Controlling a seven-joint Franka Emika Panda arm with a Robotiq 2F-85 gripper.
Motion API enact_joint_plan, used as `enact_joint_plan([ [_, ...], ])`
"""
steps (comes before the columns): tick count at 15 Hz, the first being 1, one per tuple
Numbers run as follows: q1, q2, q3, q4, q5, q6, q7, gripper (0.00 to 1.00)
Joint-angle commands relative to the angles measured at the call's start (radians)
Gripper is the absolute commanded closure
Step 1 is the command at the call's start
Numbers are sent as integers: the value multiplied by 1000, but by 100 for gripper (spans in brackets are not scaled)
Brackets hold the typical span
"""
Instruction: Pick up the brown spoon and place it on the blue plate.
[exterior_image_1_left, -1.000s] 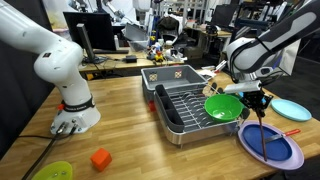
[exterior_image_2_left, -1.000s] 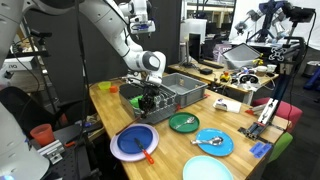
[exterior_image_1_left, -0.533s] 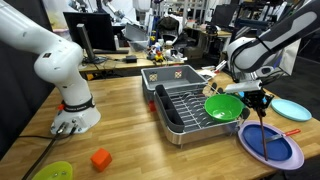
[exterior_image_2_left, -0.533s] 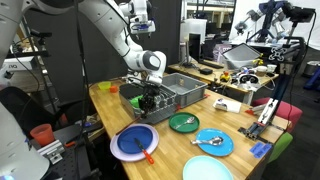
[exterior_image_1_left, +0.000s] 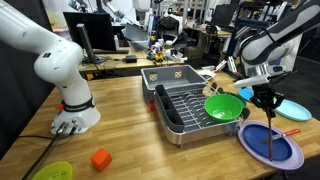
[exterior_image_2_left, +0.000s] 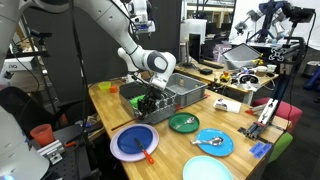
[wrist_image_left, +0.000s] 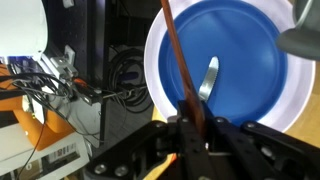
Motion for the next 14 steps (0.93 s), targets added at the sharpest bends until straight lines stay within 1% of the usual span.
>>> enact_joint_plan([
  [1,-59,47,-5,49,115,-91,-19,97],
  [4,-98,90,-21,81,183,-145,-19,97],
  [8,-125,159,-34,149,234,-218,-15,97],
  [14,-131,309,-31,299,269,-347,-29,97],
])
